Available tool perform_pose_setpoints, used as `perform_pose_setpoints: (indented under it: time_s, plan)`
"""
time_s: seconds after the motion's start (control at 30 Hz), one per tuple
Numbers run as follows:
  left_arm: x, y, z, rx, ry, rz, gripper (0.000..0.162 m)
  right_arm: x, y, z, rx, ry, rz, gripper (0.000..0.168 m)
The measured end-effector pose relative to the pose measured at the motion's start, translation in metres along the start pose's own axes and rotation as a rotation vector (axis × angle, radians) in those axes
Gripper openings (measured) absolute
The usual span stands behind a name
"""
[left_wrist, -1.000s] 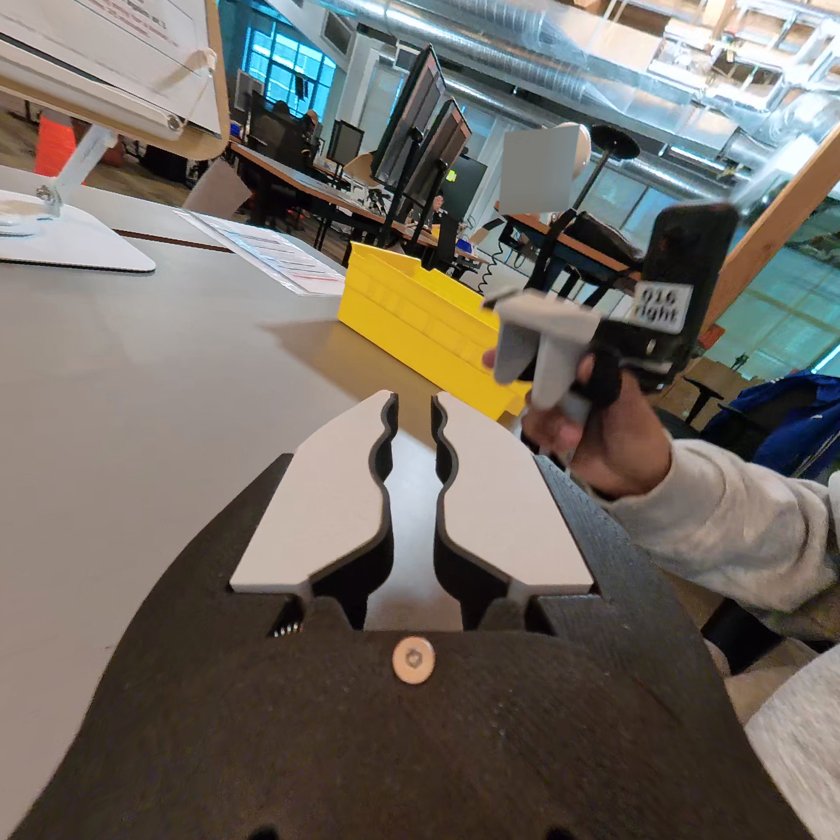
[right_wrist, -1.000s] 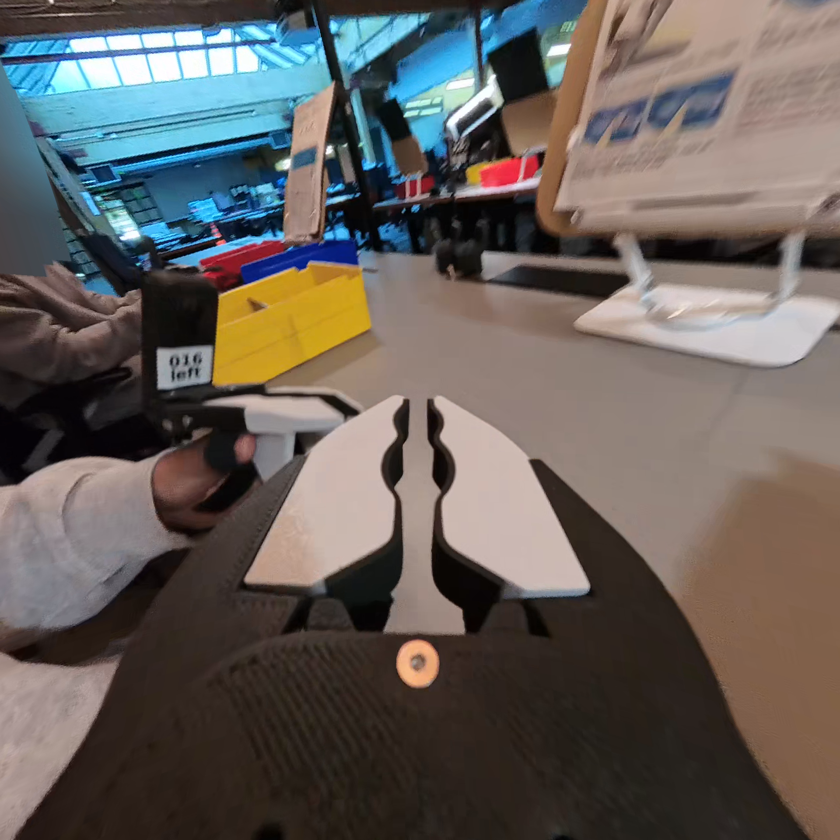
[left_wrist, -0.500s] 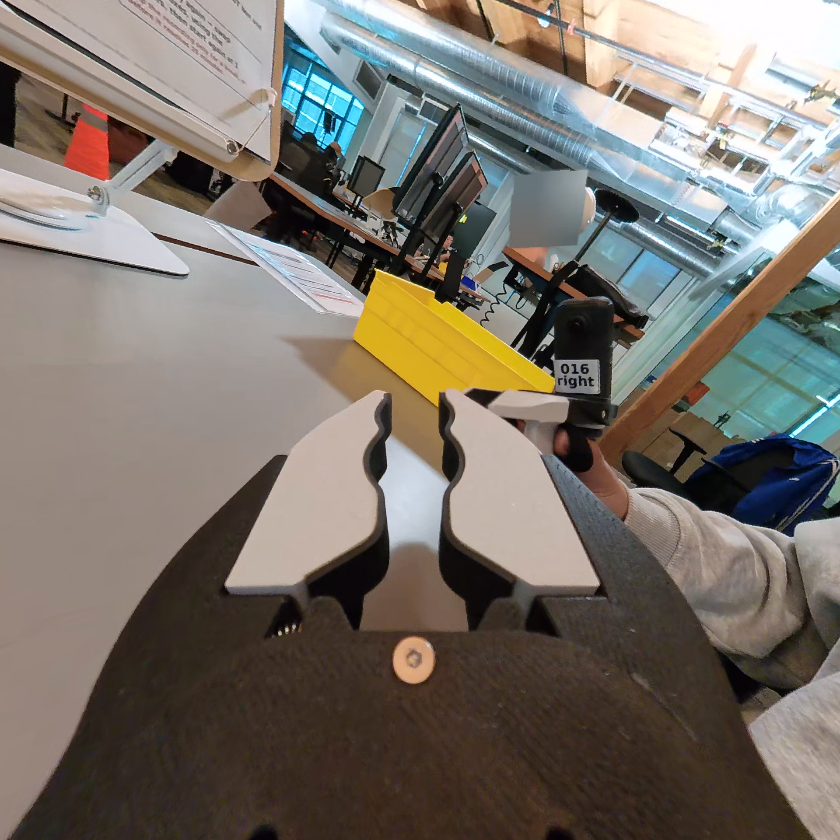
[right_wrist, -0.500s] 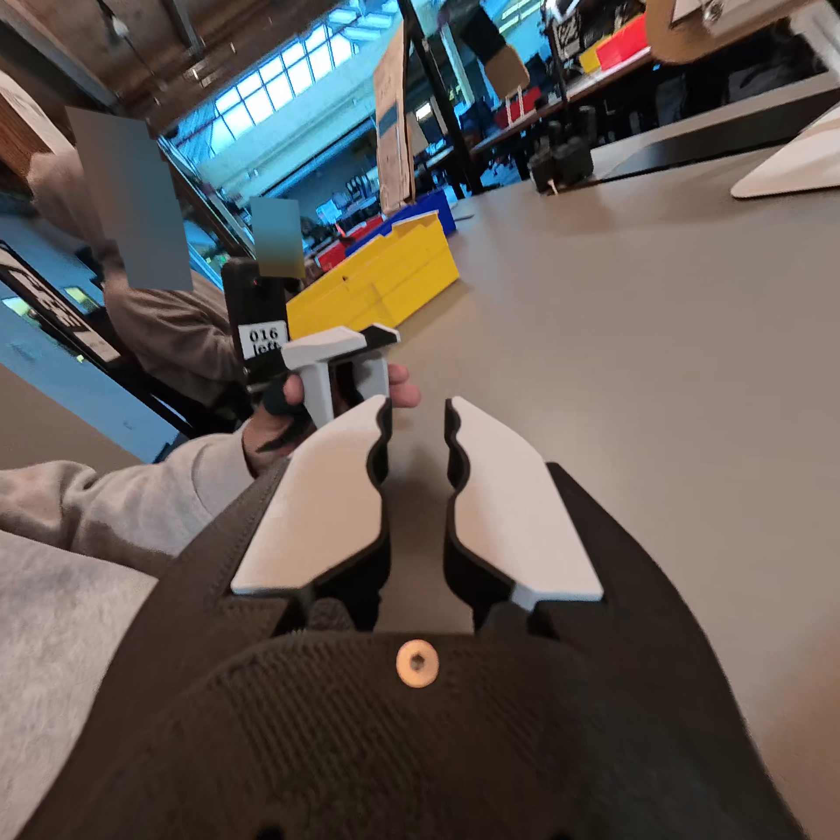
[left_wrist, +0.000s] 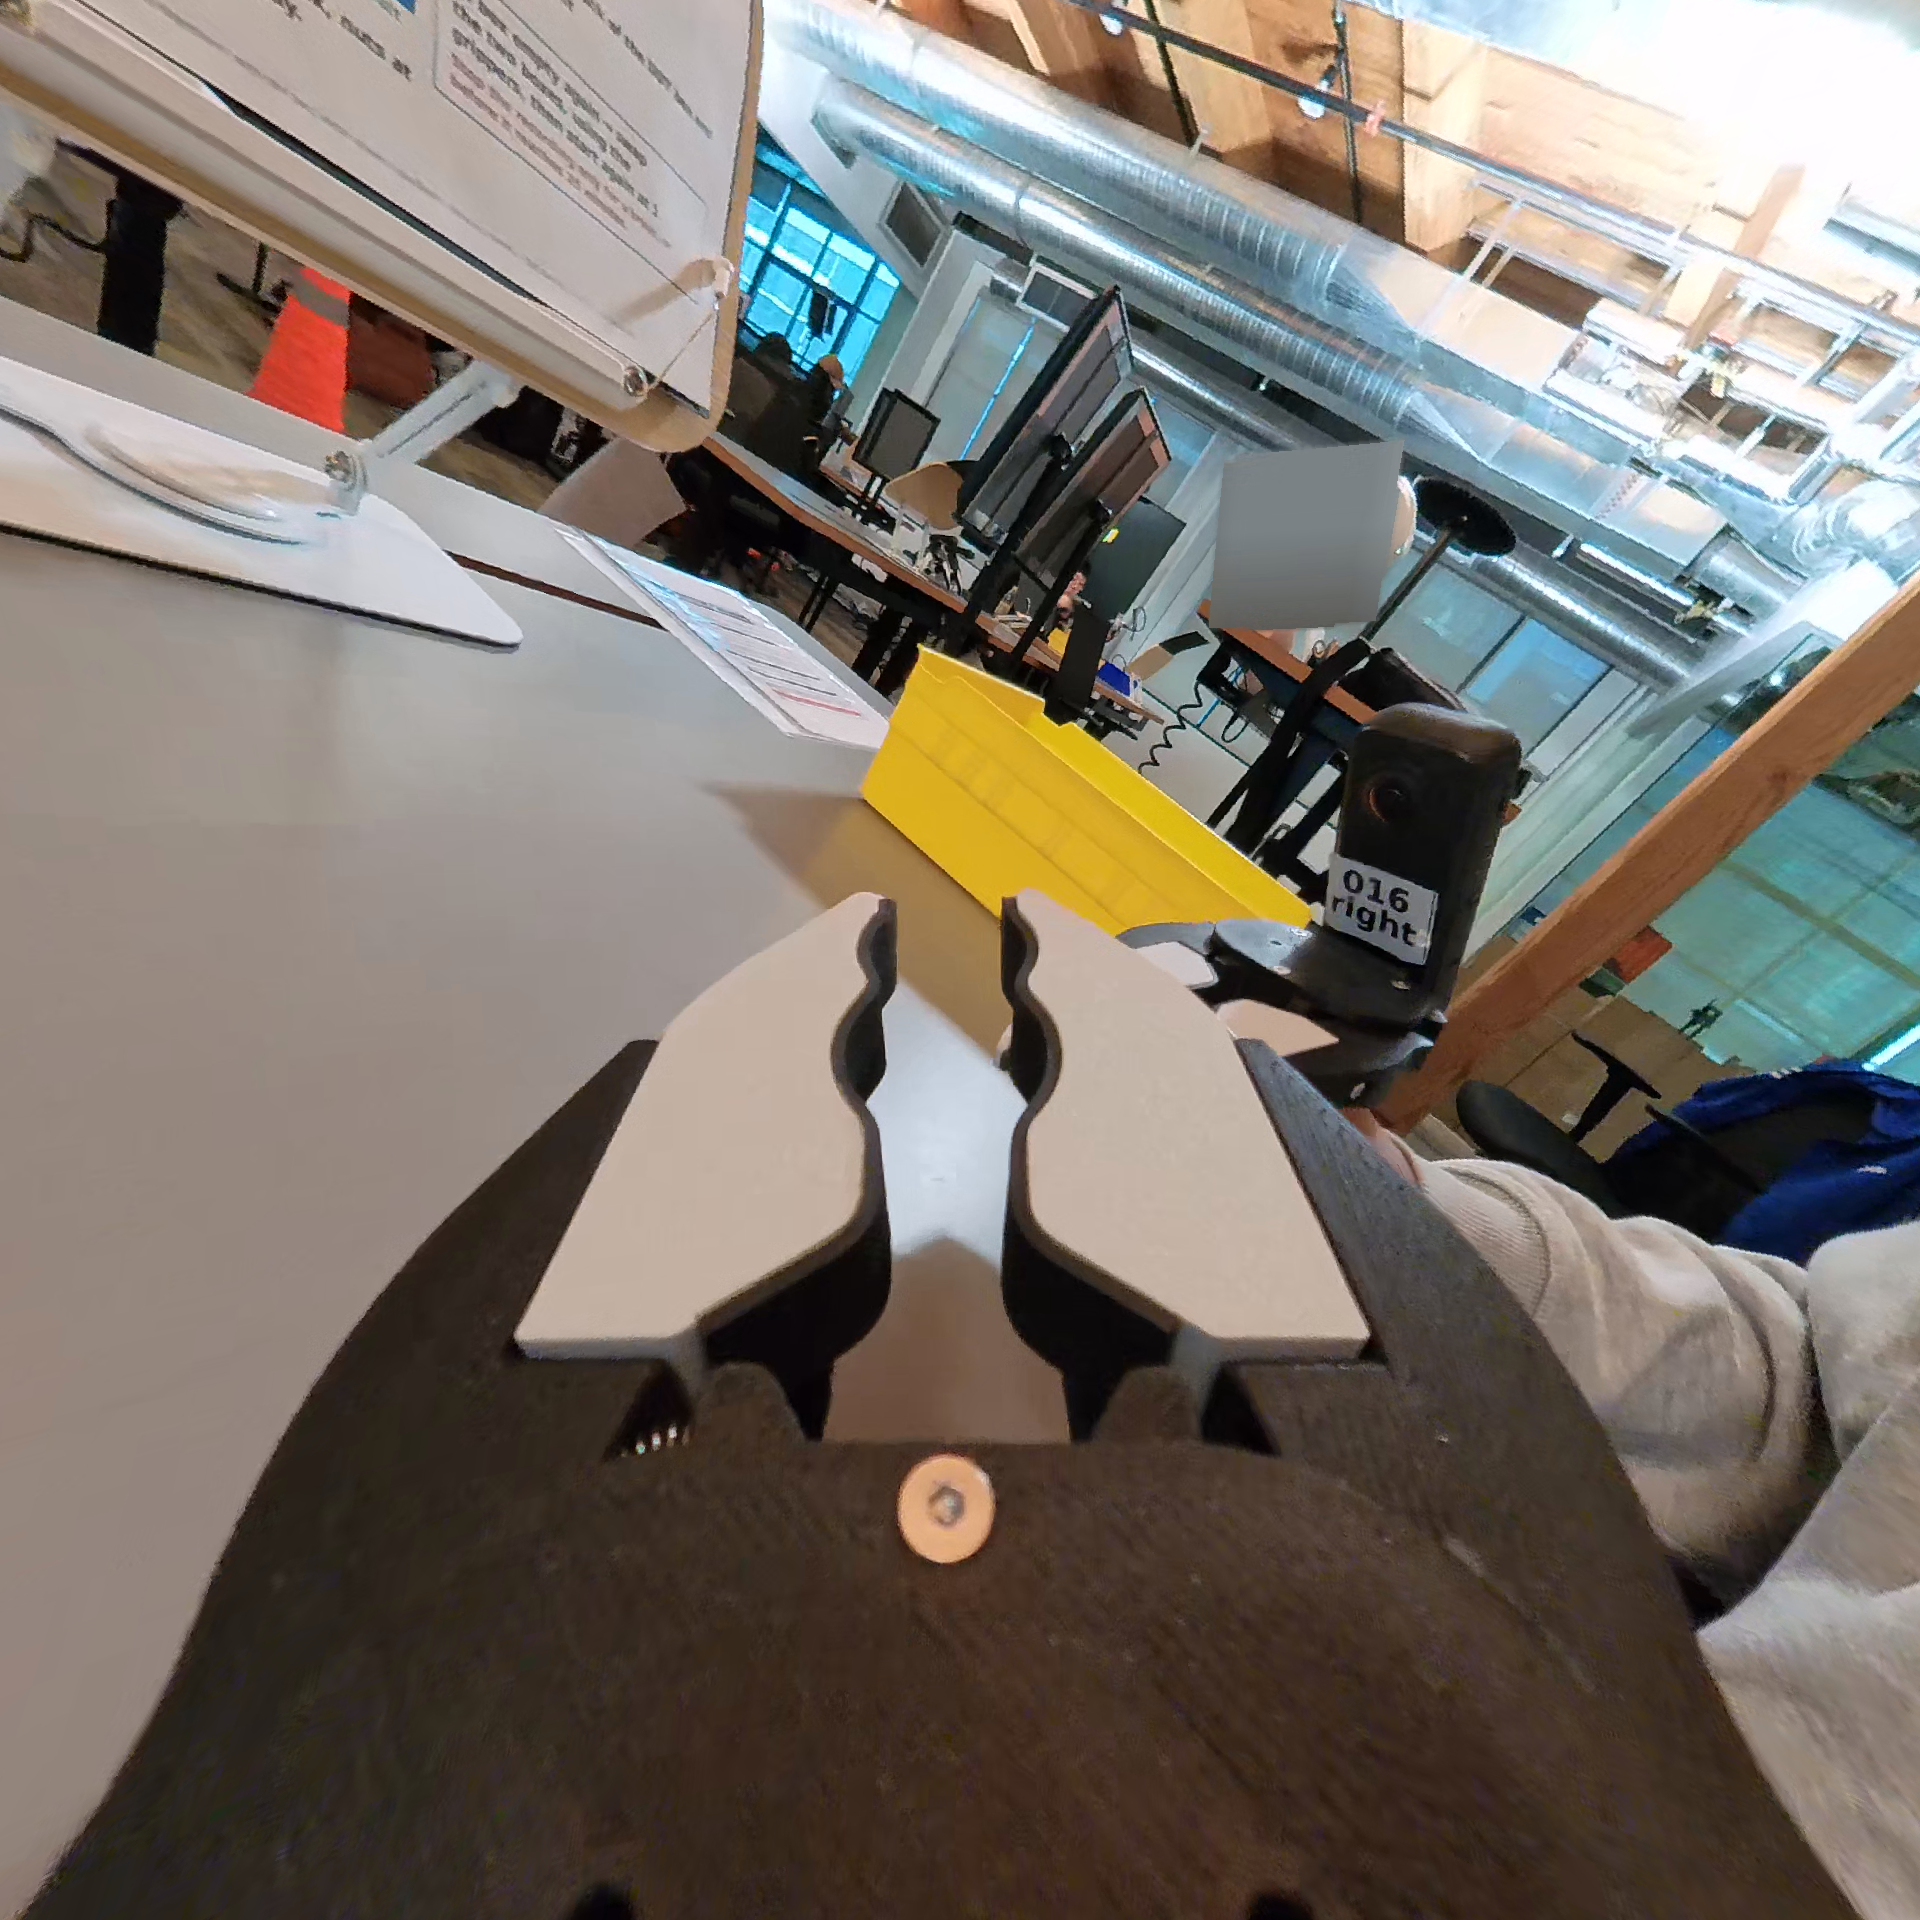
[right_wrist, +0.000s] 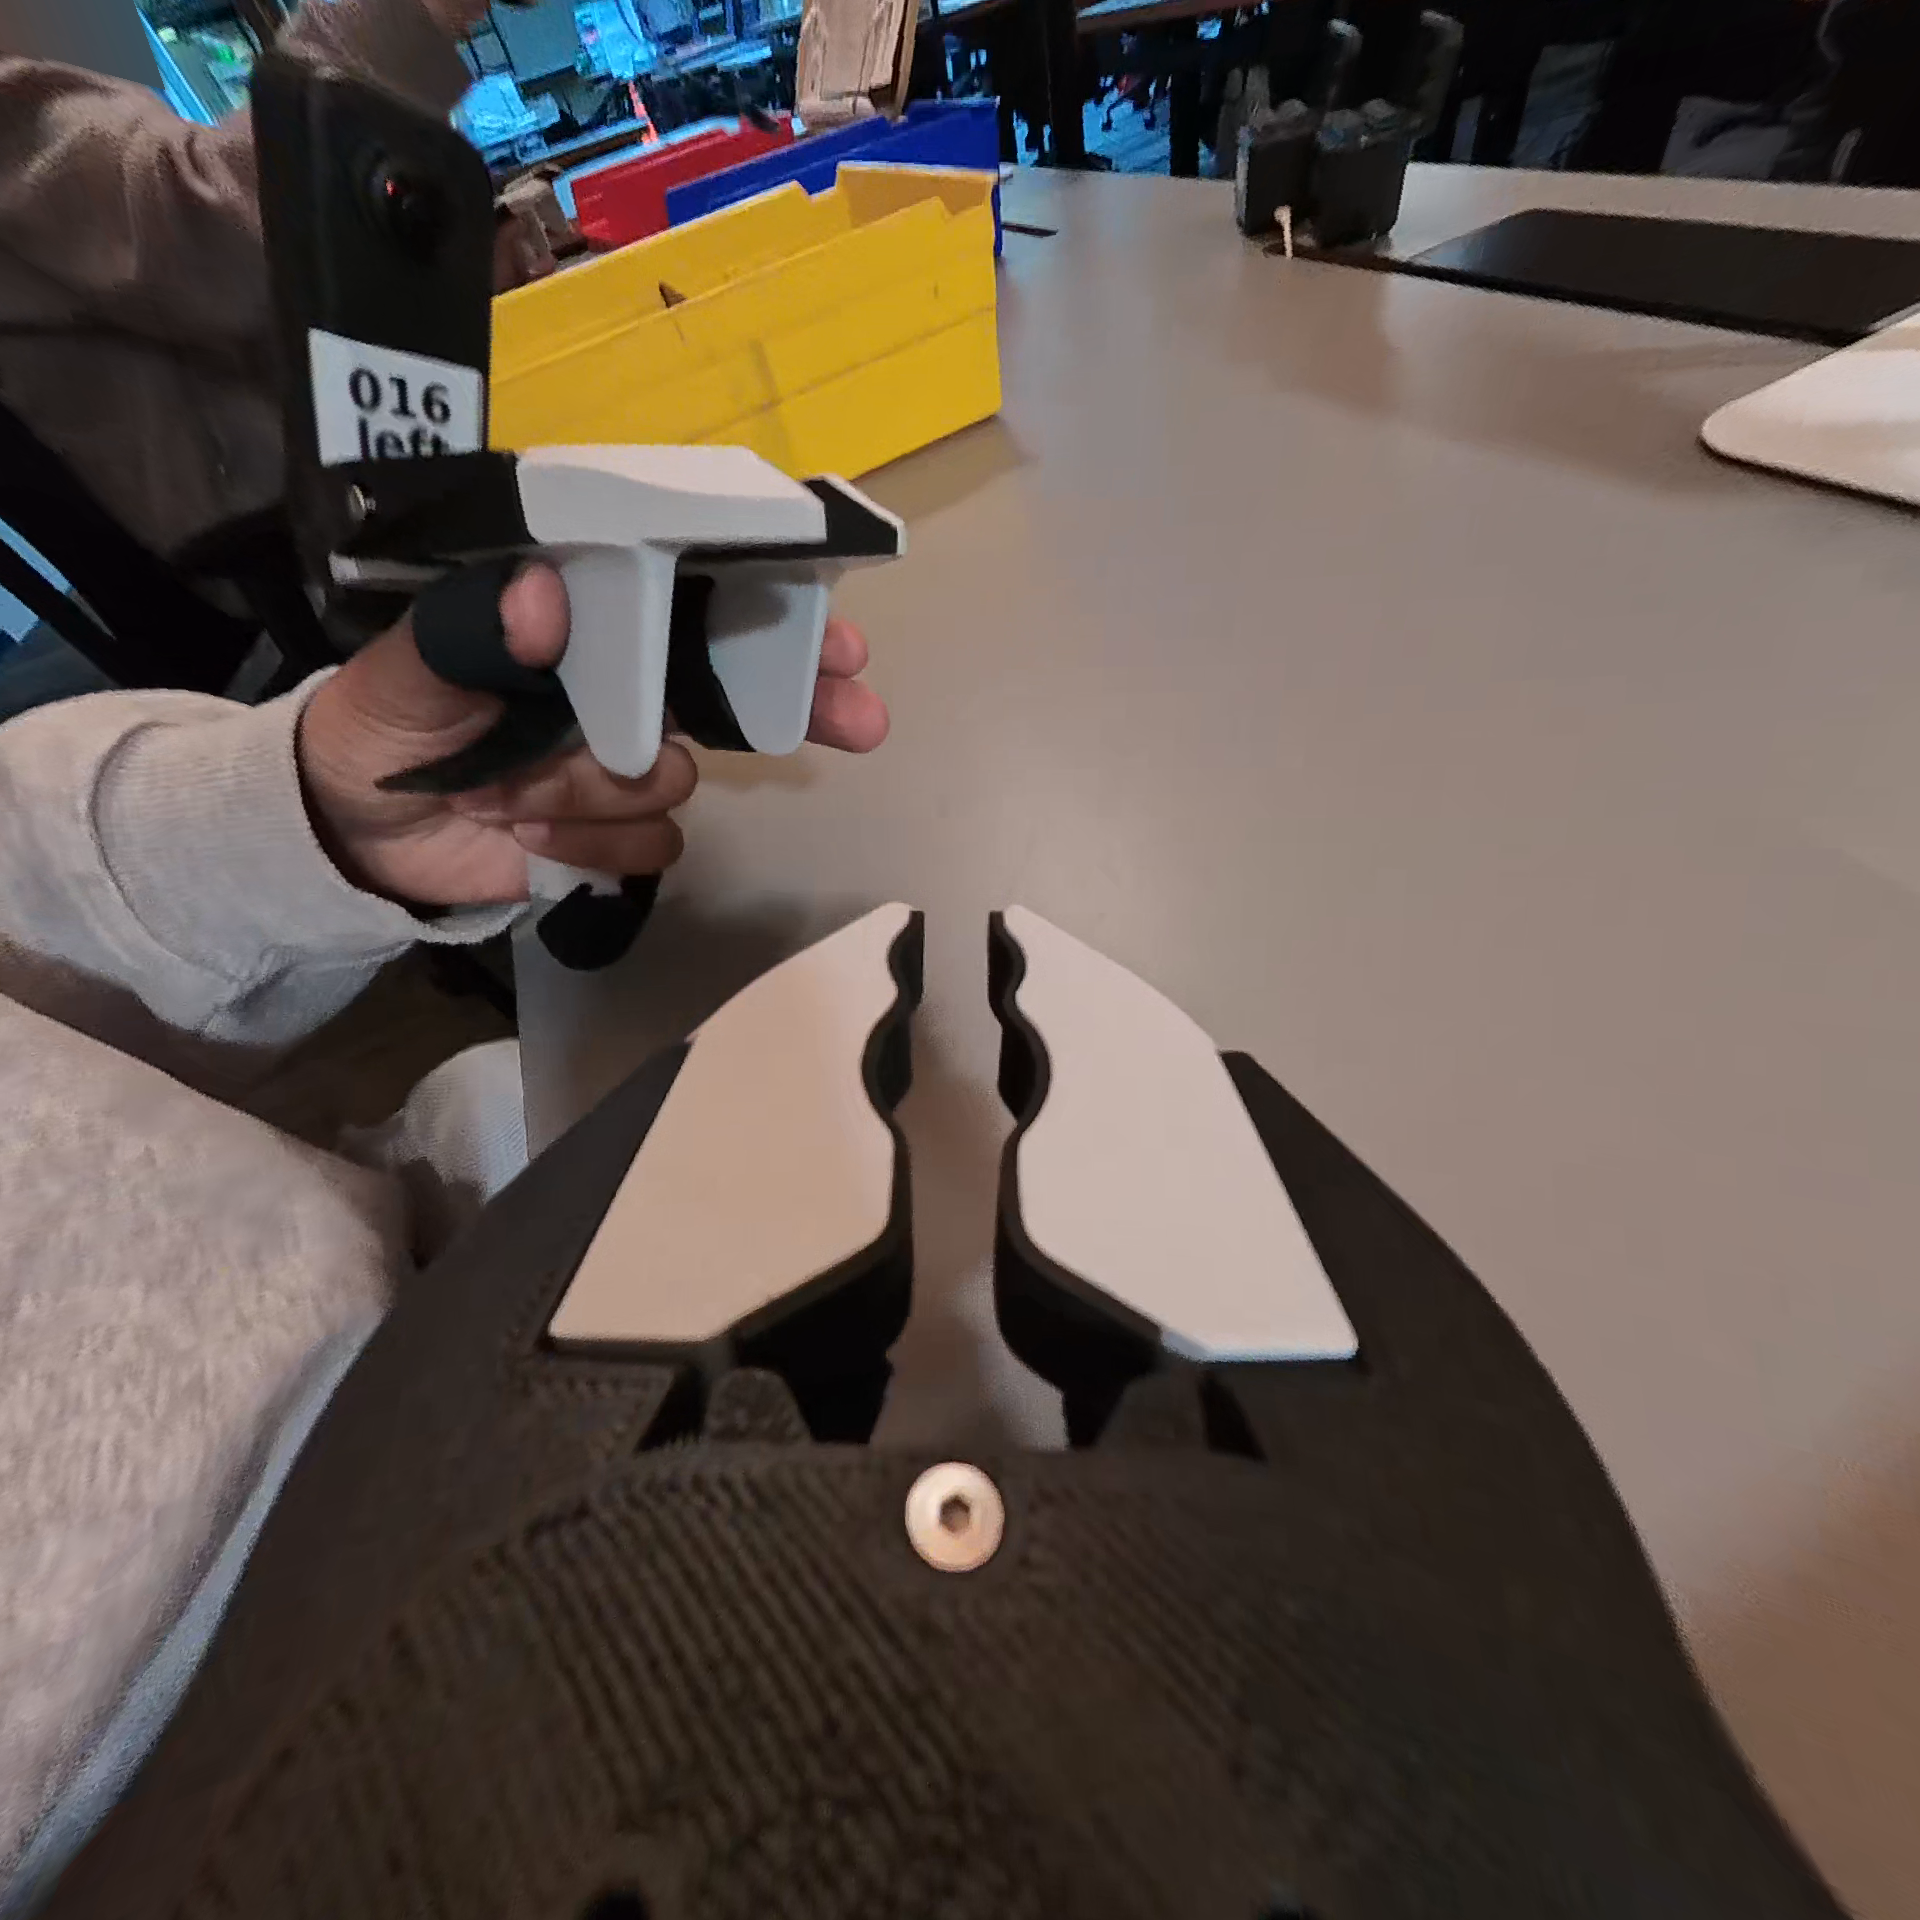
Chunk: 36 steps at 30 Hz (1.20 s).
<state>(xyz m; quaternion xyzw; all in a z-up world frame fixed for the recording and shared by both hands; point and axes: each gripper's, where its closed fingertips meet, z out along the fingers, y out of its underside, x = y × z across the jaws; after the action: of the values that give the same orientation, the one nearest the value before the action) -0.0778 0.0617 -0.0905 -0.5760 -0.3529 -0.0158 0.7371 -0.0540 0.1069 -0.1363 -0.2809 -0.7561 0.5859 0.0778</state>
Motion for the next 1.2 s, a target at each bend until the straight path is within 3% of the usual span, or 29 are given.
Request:
perform_pose_setpoints:
  time_s: [0.2, 0.5, 0.6, 0.7, 0.77, 0.83, 0.9, 0.97, 1.07, 1.13, 1.2]
  plan:
    - [-0.016, -0.020, -0.015, 0.041, -0.082, 0.079, 0.018, 0.005, -0.038, 0.038, 0.000, -0.009, -0.103, 0.013]
    - [-0.063, -0.066, -0.062, 0.153, -0.264, 0.154, 0.018, -0.005, -0.102, 0.144, 0.002, -0.163, -0.231, 0.012]
    - [-0.069, -0.106, -0.099, 0.306, -0.392, 0.225, 0.015, -0.012, -0.099, 0.162, 0.002, -0.222, -0.183, 0.011]
    - [-0.066, -0.146, -0.147, 0.330, -0.497, 0.312, 0.014, -0.009, -0.084, 0.160, -0.038, -0.214, -0.181, 0.012]
    - [-0.067, -0.176, -0.194, 0.335, -0.602, 0.402, 0.002, -0.003, -0.074, 0.149, -0.058, -0.181, -0.190, 0.011]
    - [-0.067, -0.213, -0.248, 0.361, -0.727, 0.480, 0.000, 0.001, -0.066, 0.132, -0.072, -0.157, -0.181, 0.011]
    - [-0.073, -0.235, -0.279, 0.232, -0.746, 0.460, 0.001, 0.007, -0.059, 0.114, -0.083, -0.121, -0.184, 0.011]
    - [-0.104, -0.227, -0.297, -0.058, -0.752, 0.384, 0.005, 0.012, -0.055, 0.096, -0.080, -0.088, -0.183, 0.011]
    - [-0.177, -0.166, -0.349, -0.622, -0.890, 0.196, 0.004, 0.013, -0.049, 0.073, -0.066, -0.060, -0.165, 0.012]
    - [-0.207, -0.132, -0.381, -0.875, -0.957, 0.121, 0.003, 0.014, -0.043, 0.060, -0.069, -0.042, -0.163, 0.012]
    - [-0.213, -0.099, -0.398, -1.086, -0.931, -0.040, 0.016, 0.014, -0.038, 0.048, -0.075, -0.016, -0.173, 0.012]
